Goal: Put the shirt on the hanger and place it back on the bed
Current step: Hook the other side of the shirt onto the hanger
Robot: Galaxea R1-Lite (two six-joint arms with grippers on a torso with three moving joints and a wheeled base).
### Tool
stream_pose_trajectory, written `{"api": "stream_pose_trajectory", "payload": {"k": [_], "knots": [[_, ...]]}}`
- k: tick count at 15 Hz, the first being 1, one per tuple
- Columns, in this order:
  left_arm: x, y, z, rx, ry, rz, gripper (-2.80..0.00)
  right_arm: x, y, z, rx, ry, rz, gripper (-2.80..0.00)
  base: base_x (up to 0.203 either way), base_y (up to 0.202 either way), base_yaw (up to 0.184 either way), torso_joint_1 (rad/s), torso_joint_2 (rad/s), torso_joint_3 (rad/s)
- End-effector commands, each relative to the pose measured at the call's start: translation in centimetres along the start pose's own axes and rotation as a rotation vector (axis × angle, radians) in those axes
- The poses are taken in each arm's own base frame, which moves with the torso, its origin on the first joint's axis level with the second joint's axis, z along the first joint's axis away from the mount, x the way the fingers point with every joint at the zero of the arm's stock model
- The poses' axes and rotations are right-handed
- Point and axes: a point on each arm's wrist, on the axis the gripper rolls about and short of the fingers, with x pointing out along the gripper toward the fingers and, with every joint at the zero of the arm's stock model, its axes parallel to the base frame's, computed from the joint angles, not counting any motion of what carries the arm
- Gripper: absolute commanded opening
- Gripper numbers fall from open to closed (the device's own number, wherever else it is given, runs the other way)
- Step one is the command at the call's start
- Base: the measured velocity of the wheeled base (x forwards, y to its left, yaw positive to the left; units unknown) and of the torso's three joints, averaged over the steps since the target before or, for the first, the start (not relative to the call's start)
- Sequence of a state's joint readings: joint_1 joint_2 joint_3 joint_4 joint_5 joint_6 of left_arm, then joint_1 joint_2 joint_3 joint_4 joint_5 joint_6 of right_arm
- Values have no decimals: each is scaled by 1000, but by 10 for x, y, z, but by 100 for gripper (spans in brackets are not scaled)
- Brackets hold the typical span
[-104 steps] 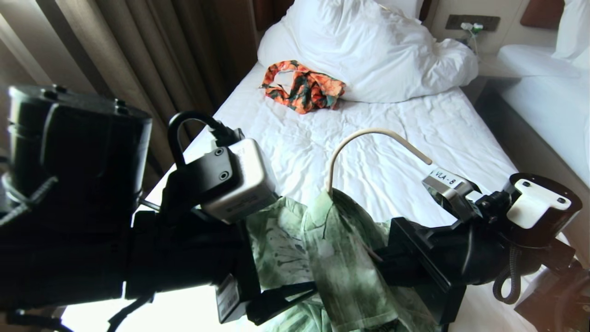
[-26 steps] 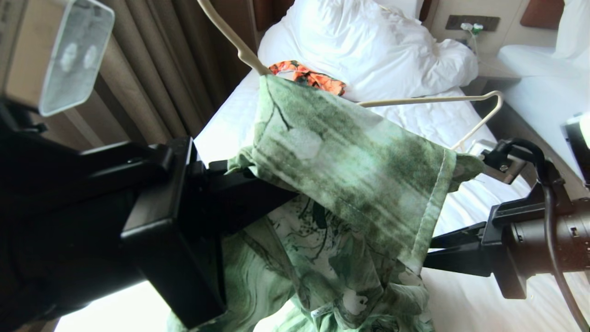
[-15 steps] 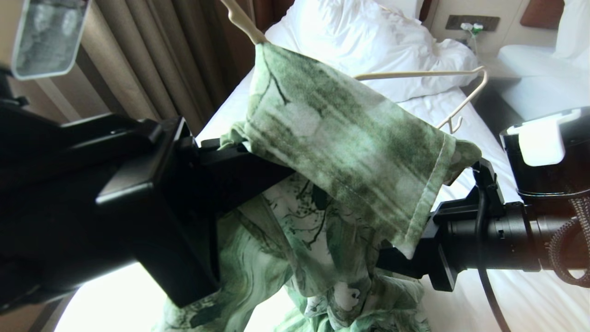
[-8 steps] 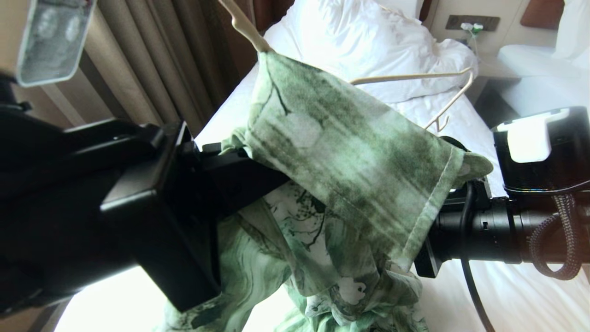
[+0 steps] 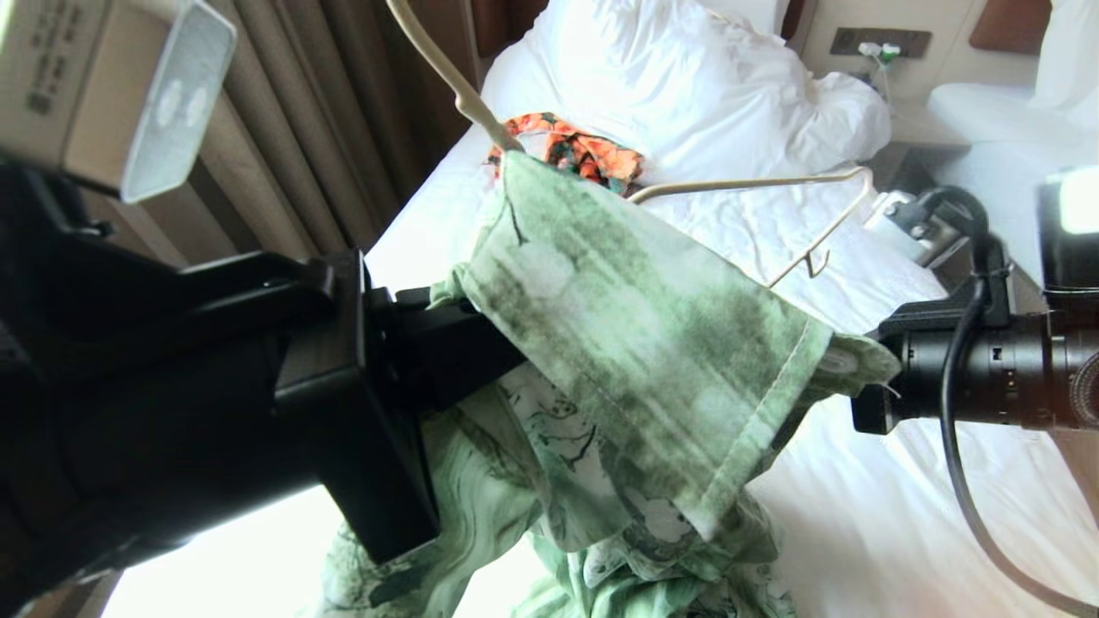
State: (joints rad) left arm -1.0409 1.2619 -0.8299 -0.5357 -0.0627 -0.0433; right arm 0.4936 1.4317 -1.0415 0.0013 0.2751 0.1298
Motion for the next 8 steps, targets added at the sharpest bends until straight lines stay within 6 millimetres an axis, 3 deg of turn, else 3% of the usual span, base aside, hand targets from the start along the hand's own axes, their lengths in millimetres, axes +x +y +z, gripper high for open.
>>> {"api": "stream_pose_trajectory", "payload": {"k": [1,8], "knots": [[1,0,-1,-20,2,2,-280,-11,-8,5,11,-35,-19,-280,0,0,0,0,0,0],[6,4,5,-36,-19,53,-280,-32,-32,13,42,-88,-40,-280,0,0,0,0,0,0]]}}
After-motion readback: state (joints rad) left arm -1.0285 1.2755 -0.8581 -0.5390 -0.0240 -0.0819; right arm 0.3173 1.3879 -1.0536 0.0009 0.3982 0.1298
